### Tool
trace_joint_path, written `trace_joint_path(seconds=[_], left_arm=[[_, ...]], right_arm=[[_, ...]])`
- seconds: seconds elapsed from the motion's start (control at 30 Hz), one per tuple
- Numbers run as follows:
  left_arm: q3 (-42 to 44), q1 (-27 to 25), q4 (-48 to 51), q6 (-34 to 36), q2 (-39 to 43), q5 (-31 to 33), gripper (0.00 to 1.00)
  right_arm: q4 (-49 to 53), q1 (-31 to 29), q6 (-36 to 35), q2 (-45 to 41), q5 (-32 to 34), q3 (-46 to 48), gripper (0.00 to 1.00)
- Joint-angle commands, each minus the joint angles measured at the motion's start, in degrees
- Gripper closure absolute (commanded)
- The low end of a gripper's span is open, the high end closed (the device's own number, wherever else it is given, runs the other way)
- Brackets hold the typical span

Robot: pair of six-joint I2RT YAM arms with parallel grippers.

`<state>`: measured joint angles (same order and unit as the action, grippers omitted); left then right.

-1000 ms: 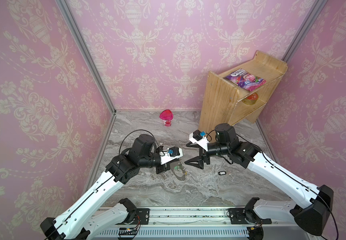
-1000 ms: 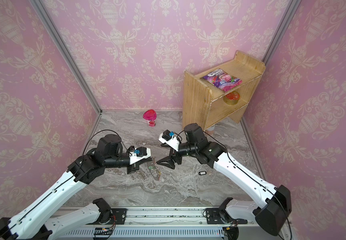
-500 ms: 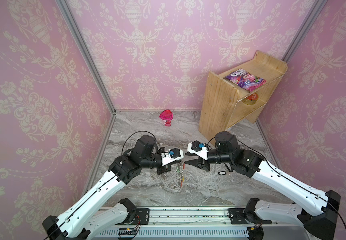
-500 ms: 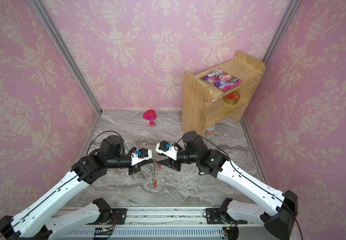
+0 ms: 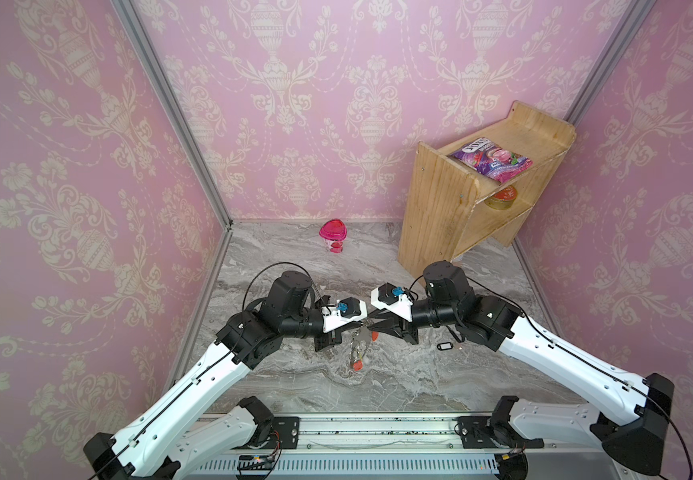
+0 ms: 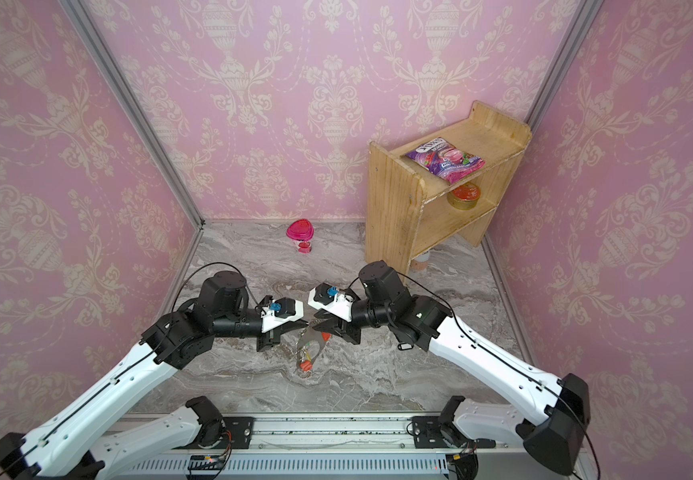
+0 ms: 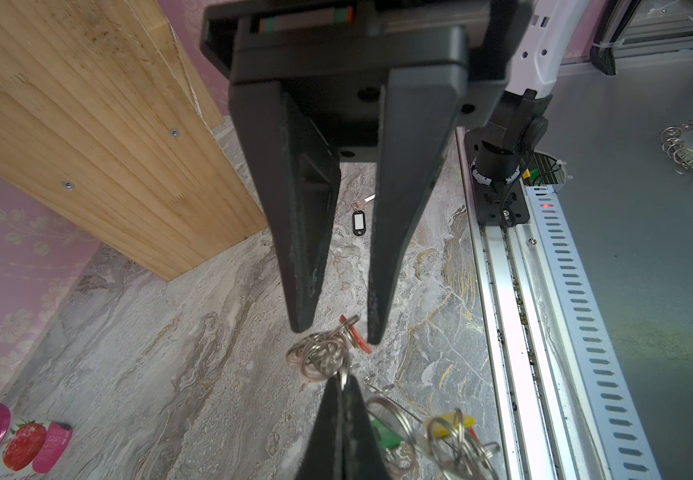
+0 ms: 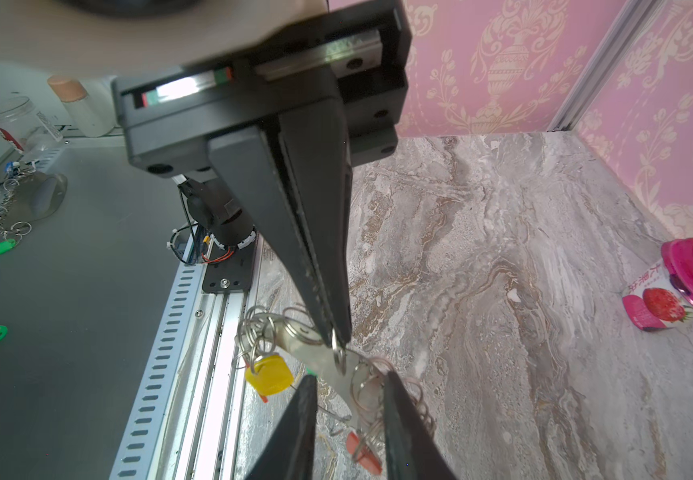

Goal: Put the keys on the keyring

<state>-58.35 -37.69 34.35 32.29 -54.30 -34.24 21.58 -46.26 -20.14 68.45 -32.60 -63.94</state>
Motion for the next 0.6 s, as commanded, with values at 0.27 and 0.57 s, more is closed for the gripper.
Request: trace_joint_path(seconds=[0.27, 0.57], left_arm=[[-1.86, -0.34, -0.91, -0.96, 1.13, -3.09, 1.00], [-1.95, -0.37, -1.13, -1.18, 1.38, -3.44, 1.00]], right_arm=[[0.67, -0.17, 0.53, 2.05, -2.85, -2.20, 0.71], [1.13, -0.17, 0.89, 2.55, -3.39, -2.94, 0.77]])
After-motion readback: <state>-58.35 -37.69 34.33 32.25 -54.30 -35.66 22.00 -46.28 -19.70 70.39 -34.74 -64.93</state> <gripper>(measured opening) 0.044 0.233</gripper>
